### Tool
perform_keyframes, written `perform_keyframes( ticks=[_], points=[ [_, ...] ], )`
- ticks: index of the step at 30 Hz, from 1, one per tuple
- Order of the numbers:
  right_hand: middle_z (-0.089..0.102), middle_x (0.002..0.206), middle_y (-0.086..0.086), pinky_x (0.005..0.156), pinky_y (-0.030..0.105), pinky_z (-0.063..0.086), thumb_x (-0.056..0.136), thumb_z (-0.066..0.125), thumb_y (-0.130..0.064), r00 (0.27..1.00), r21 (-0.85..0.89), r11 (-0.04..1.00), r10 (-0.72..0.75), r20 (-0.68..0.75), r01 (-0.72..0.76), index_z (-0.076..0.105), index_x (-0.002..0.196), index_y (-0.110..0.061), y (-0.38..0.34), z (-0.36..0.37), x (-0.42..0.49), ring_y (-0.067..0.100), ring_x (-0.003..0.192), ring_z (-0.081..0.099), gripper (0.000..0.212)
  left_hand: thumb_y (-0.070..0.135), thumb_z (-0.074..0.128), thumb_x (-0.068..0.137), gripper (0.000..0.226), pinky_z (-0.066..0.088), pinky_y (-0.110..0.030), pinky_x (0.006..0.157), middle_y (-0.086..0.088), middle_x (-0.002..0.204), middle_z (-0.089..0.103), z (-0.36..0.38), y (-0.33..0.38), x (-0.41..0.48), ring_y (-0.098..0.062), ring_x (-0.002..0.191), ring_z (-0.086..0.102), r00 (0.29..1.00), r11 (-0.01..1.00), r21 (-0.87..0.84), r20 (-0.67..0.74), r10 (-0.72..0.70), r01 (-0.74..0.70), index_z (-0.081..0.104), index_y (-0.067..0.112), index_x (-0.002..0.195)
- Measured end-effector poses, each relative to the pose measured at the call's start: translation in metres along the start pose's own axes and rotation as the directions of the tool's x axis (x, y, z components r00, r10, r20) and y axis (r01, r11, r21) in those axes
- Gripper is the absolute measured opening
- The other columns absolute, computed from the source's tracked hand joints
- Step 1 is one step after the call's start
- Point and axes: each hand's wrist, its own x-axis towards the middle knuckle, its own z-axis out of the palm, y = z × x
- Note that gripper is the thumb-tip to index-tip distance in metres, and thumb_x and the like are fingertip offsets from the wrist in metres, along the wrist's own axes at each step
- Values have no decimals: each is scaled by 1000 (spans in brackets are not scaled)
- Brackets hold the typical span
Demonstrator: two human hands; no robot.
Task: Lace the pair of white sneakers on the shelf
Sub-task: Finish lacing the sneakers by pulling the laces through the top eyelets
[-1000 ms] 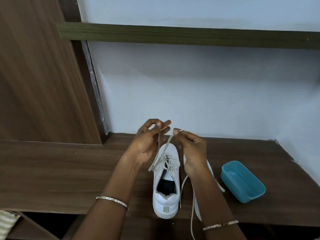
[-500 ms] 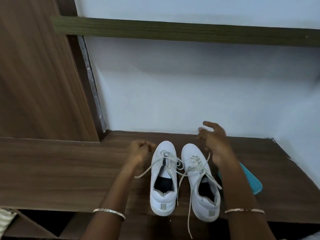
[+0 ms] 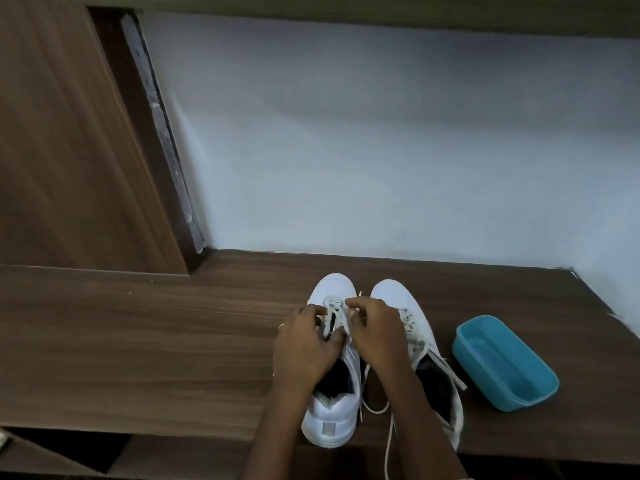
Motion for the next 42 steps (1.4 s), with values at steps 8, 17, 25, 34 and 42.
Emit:
perform_keyframes(
  ticks=[8,17,25,34,42],
  points=[
    [75,100,-13,80,18,46,91,68,-18,987,121,989,-68,-145,86,78,101,-26,6,11,6,6,94,69,16,43,57,95,22,43,-29,70,8,98,71,3,1,15,-18,94,66,988,992,118,-156,-14,32,69,29,106],
    [74,107,-14,88,27,54,84,73,-25,991,112,988,-115,74,106,75,112,-33,-7,3,6,7,100,67,29,25,60,97,22,47,-32,75,-10,90,73,-6,-41,31,-29,88,66,803,779,-473,-218,-555,411,75,13,107],
    [73,84,-15,70,29,55,78,78,-34,996,114,991,-74,49,68,77,88,-32,-8,2,9,2,79,66,11,73,67,75,44,49,-25,61,14,67,70,-8,-10,26,-1,67,65,982,942,-282,12,-188,184,74,30,75],
    [78,87,-6,58,14,47,97,64,-29,972,604,794,-81,220,-70,80,87,-13,-18,-10,6,7,55,57,25,16,66,95,16,51,-33,67,-1,71,75,-18,-28,37,-14,62,64,910,692,-677,-77,-407,252,75,11,83],
    [77,85,-9,52,15,48,95,58,-5,997,463,884,29,72,-59,61,108,-21,-4,-7,13,13,43,62,20,31,66,93,19,37,-33,66,-4,118,61,-36,-28,26,-33,89,64,836,956,92,-512,-195,279,71,19,108]
  ],
)
